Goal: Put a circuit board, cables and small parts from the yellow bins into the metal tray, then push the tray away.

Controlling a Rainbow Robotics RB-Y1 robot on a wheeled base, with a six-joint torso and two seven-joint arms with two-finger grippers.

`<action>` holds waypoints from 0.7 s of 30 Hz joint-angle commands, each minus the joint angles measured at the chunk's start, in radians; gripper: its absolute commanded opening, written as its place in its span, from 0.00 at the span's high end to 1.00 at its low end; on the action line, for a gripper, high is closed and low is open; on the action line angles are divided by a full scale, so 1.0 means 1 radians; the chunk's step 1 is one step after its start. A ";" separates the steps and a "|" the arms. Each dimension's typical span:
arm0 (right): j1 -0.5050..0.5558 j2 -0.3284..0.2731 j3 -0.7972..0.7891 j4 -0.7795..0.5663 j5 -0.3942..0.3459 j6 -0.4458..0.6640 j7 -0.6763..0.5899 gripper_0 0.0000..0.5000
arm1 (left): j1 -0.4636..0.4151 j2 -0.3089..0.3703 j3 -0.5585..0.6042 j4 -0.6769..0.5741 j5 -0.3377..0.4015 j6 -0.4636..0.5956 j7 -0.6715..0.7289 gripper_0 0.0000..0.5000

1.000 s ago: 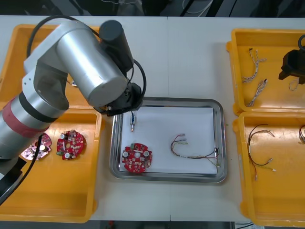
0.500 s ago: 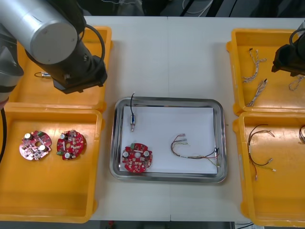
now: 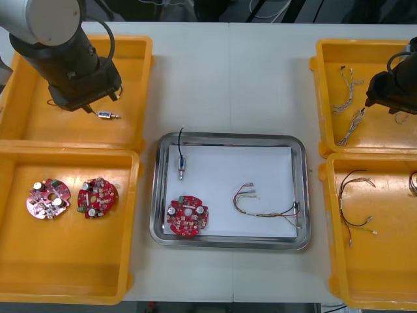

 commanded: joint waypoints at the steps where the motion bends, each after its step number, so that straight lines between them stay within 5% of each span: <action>1: -0.083 0.023 -0.040 0.036 0.018 -0.042 -0.098 0.00 | -0.079 0.036 0.052 0.075 -0.026 -0.039 0.091 0.00; 21: -0.081 0.043 -0.005 0.167 0.052 -0.173 -0.159 0.00 | -0.166 -0.008 0.086 0.418 -0.049 -0.191 0.155 0.00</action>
